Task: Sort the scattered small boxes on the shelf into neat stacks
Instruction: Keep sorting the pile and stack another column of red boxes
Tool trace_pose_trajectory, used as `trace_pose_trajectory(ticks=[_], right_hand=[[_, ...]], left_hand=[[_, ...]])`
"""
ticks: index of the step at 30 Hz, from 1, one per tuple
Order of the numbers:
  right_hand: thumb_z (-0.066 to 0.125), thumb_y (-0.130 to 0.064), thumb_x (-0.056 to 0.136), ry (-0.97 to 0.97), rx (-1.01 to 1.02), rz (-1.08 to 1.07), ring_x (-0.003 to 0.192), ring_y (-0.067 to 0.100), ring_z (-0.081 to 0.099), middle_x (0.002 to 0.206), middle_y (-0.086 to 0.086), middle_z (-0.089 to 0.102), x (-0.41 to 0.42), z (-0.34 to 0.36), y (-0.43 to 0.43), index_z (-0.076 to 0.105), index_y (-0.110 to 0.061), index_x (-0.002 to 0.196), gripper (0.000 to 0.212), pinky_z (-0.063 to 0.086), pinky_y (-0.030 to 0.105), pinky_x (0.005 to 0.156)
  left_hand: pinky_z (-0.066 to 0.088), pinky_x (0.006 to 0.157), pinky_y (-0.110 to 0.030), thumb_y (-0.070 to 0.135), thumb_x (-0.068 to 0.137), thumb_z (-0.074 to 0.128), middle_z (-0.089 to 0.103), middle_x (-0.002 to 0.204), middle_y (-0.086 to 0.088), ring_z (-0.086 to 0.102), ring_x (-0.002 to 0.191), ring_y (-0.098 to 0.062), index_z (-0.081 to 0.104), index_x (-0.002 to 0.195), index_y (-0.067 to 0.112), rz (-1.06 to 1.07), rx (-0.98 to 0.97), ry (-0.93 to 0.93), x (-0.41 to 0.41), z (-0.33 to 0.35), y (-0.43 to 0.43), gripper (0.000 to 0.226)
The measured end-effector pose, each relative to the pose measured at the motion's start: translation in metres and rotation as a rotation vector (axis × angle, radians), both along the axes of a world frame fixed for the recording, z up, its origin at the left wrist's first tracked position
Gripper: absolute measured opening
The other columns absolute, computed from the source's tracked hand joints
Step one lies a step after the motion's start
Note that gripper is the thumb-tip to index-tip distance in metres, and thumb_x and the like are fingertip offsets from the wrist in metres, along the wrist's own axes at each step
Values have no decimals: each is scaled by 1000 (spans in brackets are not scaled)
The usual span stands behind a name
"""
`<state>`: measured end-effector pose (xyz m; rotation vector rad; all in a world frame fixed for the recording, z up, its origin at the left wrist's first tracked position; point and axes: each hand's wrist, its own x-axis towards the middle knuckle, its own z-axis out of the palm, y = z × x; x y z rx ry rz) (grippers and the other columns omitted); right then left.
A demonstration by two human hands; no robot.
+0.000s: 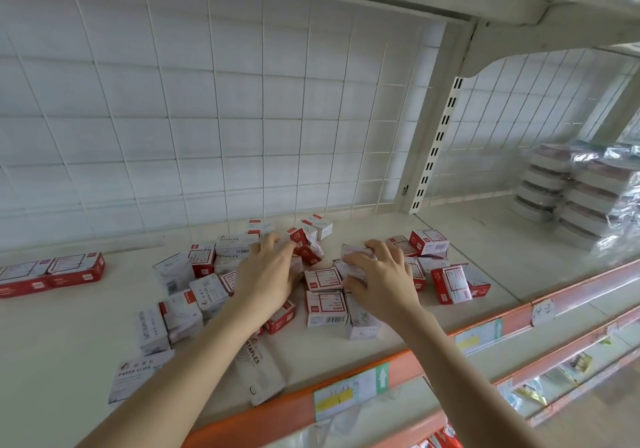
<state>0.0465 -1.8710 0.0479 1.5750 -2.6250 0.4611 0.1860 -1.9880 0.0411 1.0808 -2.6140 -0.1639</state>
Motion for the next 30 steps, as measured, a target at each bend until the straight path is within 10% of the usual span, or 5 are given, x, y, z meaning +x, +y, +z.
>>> trace_pose_trajectory(ticks=[20,30], right_hand=[[50,-26,89,51,-182,-167,116,23,39,122,2,52,-24,5,-43,62,-19,110,25,30,42,96],[65,-8,77,19,-350,192,108,36,47,107,10,62,34,-9,-34,72,-11,88,14,35,47,90]], left_hand=[[45,88,-30,38,94,42,45,132,1,40,123,-19,36,137,21,26,49,-67,57,0,29,46],[43,81,-25,44,94,39,52,123,1,53,108,-16,42,132,18,-3,67,-38,67,-7,38,46]])
